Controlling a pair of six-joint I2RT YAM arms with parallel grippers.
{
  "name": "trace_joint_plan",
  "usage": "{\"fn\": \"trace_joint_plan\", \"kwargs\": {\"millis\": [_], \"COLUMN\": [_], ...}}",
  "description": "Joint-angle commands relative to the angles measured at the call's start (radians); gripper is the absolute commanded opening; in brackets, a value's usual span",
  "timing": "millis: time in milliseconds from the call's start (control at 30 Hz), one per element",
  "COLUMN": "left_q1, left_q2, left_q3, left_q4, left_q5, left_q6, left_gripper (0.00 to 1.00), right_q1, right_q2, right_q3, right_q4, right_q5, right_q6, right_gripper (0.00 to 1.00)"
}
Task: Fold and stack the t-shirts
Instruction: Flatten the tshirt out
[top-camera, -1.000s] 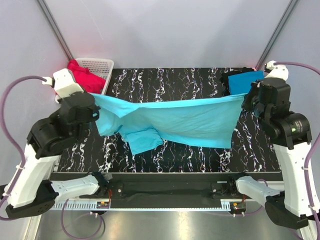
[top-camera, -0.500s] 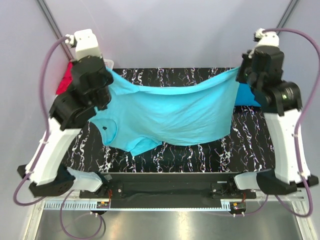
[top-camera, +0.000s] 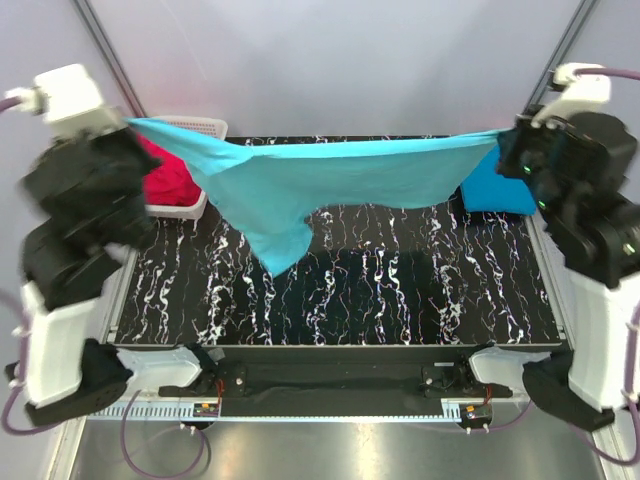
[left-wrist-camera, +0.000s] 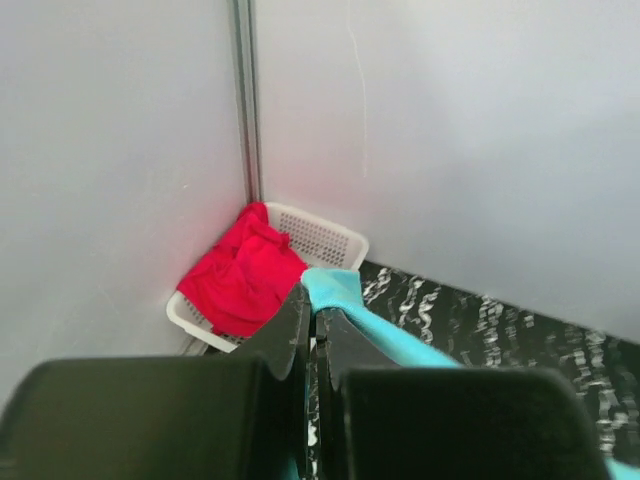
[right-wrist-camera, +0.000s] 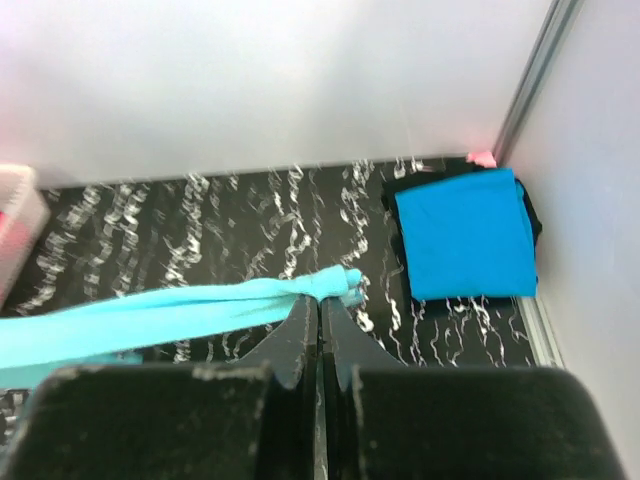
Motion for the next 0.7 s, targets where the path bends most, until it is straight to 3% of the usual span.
{"fn": "trace_joint_plan", "kwargs": {"millis": [0,167,400,567,633,667], "left_q1": [-0.056,-0.073,-0.073,-0.070,-0.015,0.053], "left_q2": [-0.153,-0.236,-0.140,0.070,0.261,0.419], "left_q3": [0.024,0.060,0.111,0.014,0.115,0.182], "left_q4": [0.049,0.051,0.090,0.319,0.235,0.034], "left_q5": [-0.103,-0.120,-0.101,-0.126,-0.042,0.030], "left_q6": [0.059,0.102,0.154,0.285,0.218,0.040], "left_gripper": [0.00,0.00,0.00,0.00,0.00,0.00], "right_q1": [0.007,0.005,0.005,0.005,0.007,0.005], "right_q2": [-0.101,-0.153,-0.104,-0.026,0.031,0.082], "right_q3": [0.046,0.077,0.096,-0.078,-0.204,-0.277], "right_q4": [-0.033,-0.041,-0.002,0.134,0.201,0.276], "right_q5": [-0.024,-0.053,-0.093,-0.064,-0.067,-0.063], "right_q6": [-0.025,-0.025,-0.013,0.019,0.033,0.047], "right_gripper": [0.00,0.00,0.00,0.00,0.00,0.00]}}
